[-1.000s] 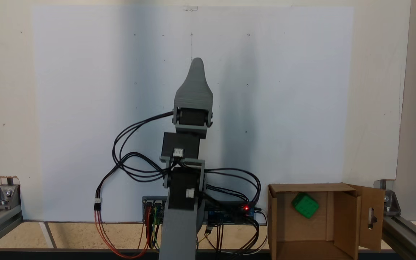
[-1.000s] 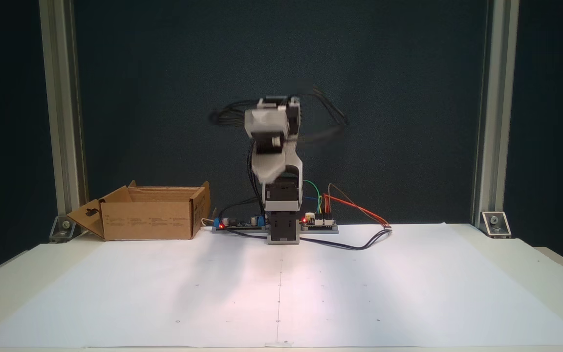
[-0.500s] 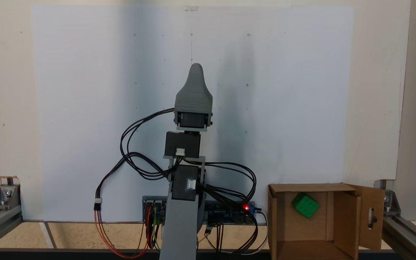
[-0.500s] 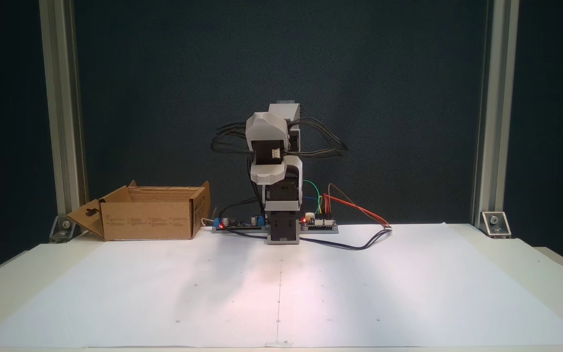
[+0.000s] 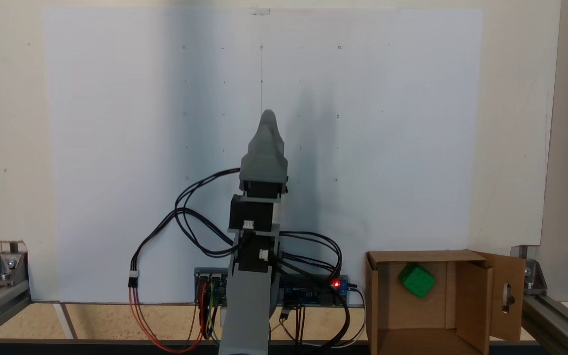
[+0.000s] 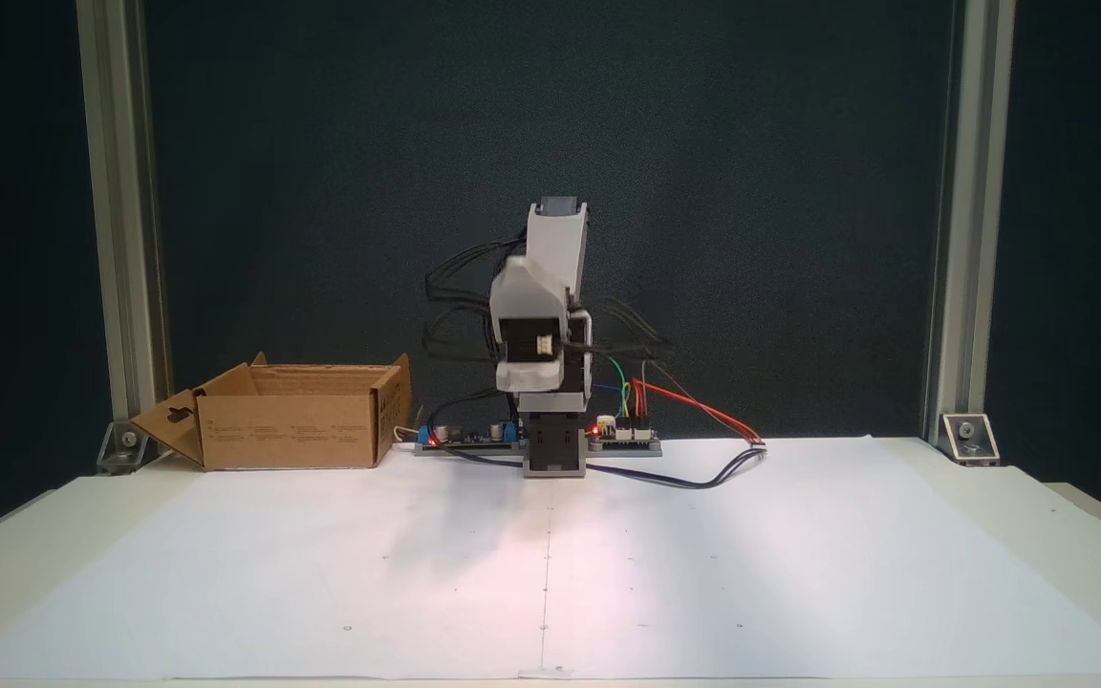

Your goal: Grasp a green dice and put it in the bin.

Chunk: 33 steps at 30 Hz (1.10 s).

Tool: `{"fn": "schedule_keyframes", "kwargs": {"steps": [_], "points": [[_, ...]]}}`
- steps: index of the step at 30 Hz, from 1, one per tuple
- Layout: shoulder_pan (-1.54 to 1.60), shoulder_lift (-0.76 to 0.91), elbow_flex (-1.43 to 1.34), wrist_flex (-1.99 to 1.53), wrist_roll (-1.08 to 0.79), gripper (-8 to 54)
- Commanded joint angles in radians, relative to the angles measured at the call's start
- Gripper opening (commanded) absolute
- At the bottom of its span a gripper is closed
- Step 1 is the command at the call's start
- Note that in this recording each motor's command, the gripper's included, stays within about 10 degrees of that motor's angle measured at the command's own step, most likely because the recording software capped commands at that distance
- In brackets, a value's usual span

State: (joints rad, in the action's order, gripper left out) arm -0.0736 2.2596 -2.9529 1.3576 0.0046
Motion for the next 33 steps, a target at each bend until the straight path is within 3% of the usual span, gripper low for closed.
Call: {"fn": "schedule_keyframes", "kwargs": {"steps": [1,10,33], "points": [[0.0,0.114,-0.005,0.165,-0.017,43.9],[0.0,0.114,-0.176,0.308,-0.038,44.3],[0.003,0.107,-0.176,0.301,-0.038,44.5]]}}
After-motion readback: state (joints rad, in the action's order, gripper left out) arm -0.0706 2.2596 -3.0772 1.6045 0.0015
